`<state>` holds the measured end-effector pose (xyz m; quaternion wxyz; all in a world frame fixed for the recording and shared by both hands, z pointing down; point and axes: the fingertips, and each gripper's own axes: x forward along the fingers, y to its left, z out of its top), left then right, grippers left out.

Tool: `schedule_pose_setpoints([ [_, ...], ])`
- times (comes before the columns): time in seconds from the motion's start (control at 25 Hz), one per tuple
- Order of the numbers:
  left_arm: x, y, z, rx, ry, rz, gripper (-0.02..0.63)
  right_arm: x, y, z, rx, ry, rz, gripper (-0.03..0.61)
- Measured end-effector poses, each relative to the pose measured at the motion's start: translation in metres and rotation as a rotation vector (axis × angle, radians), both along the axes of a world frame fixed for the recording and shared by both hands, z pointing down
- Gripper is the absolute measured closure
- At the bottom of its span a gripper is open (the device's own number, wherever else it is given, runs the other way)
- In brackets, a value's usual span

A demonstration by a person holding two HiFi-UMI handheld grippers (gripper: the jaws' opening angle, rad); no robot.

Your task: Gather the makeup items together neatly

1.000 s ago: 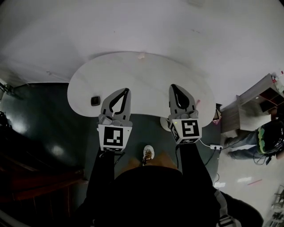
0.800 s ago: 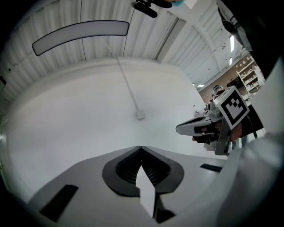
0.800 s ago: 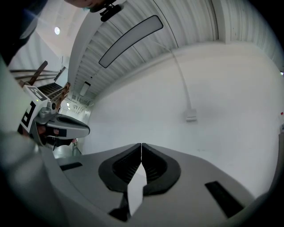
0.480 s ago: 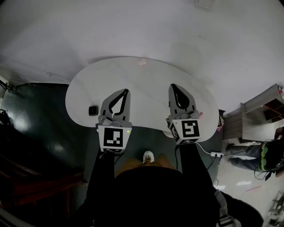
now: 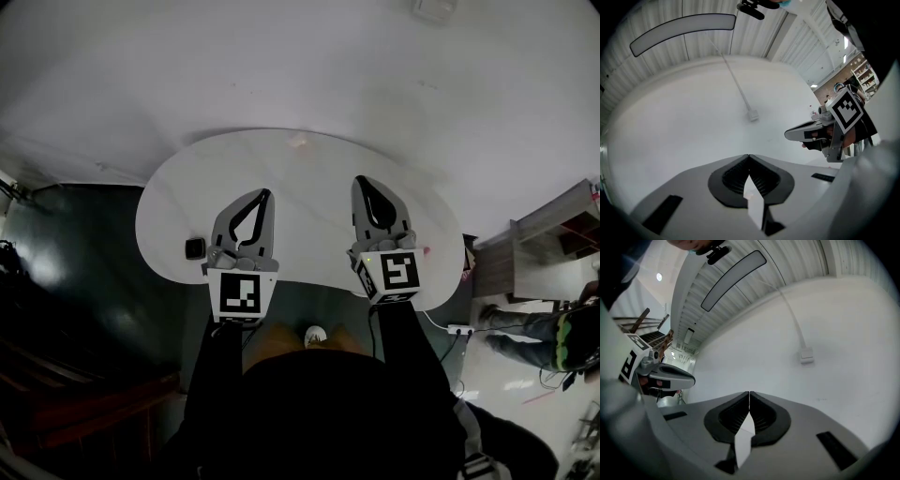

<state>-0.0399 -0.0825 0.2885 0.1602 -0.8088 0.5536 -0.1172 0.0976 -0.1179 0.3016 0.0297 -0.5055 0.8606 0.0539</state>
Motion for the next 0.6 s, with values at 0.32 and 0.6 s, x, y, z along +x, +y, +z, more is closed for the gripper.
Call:
schedule_pose_setpoints([
  [0.32,-0.011,-0.023,0.001,0.000,0.019,0.040,0.598,-0.013,-0.016,0.004,-0.017,0.021,0.030,0.551],
  [0.6,-0.023,-0.065,0.003,-0.015,0.021,0.135,0.598,-0.030,-0.044,0.007,-0.041,0.056,0.107,0.551],
])
